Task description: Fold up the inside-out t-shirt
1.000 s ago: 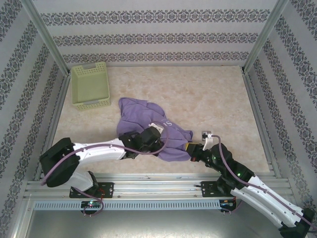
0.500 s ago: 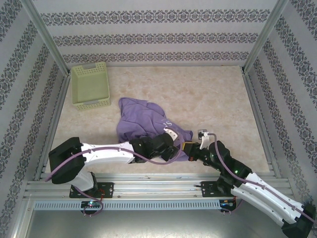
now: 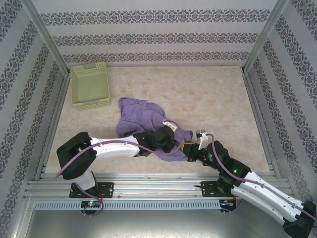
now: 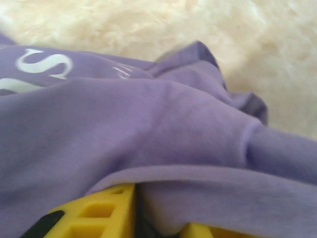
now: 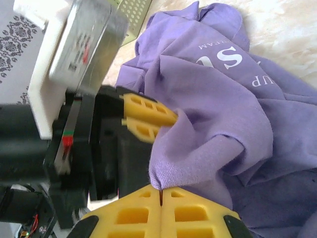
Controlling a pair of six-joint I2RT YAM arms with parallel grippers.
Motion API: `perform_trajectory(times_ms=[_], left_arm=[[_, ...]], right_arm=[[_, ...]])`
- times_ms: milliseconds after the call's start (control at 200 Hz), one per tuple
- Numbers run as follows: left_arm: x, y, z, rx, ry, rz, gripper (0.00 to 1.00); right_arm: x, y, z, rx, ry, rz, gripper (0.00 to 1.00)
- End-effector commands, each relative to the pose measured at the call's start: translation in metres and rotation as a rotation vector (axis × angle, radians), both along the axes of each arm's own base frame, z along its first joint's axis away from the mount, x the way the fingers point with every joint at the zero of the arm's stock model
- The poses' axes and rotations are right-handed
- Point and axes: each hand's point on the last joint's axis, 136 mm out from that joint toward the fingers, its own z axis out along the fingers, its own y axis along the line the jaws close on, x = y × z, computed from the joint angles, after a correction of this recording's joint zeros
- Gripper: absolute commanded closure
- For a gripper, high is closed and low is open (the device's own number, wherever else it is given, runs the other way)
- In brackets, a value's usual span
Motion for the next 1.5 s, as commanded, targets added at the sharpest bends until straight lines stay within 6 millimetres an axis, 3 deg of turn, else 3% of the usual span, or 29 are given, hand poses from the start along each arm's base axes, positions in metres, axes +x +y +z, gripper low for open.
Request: perform_trajectory(times_ms=[0,125,210,285,475,490,629,799,949,974,1039,1074,1109,1254,1454,1494], left_arm=[[0.018,0.018,0.006,-0.004,-0.019,0.086,0.87],[0.016,0.024,0.017,-0.026,-0.033,0.076,1.00],[0.010,0.024,0.029,-0.062,-0.037,0.048,1.00],[0.002,0.021,0.041,-0.117,-0.032,0.014,1.00],[-0.030,-0.003,0.077,-0.302,0.052,-0.148,1.00],[-0.031,-0.003,0.079,-0.313,0.053,-0.149,1.00],[-0.023,0.005,0.078,-0.276,0.056,-0.090,1.00],[-0.006,0.013,0.078,-0.242,0.062,-0.026,1.00],[0.002,0.015,0.083,-0.235,0.045,-0.012,1.00],[0.003,0.015,0.082,-0.232,0.048,-0.011,1.00],[0.003,0.014,0.083,-0.230,0.053,-0.014,1.00],[0.003,0.013,0.083,-0.231,0.055,-0.018,1.00],[0.003,0.013,0.084,-0.230,0.055,-0.021,1.00],[0.002,0.019,0.080,-0.205,0.050,-0.021,1.00],[-0.006,0.025,0.061,-0.152,0.079,-0.068,1.00],[-0.009,0.023,0.059,-0.155,0.088,-0.095,1.00]], right_arm=[[0.002,-0.003,0.010,-0.005,-0.030,-0.020,1.00],[0.010,-0.019,-0.005,-0.082,-0.003,-0.112,0.96],[0.016,-0.031,-0.013,-0.143,0.009,-0.171,0.92],[0.021,-0.038,-0.019,-0.196,0.020,-0.208,0.80],[0.028,-0.055,-0.039,-0.371,0.087,-0.278,0.71],[0.031,-0.052,-0.029,-0.359,0.076,-0.278,0.70],[0.027,-0.040,-0.018,-0.362,0.073,-0.205,0.62],[0.002,-0.009,0.005,-0.232,-0.006,-0.033,0.36],[-0.016,0.022,0.006,-0.163,-0.034,0.092,0.22],[-0.018,0.025,-0.005,-0.181,-0.028,0.105,0.20],[-0.017,0.033,-0.010,-0.220,-0.036,0.105,0.20],[-0.013,0.032,-0.019,-0.266,-0.031,0.084,0.21],[-0.006,0.033,-0.013,-0.290,-0.037,0.044,0.26],[0.016,0.009,-0.021,-0.426,-0.030,-0.119,0.60],[0.022,0.014,-0.024,-0.246,0.037,-0.062,1.00],[0.025,0.011,-0.025,-0.238,0.057,-0.072,1.00]])
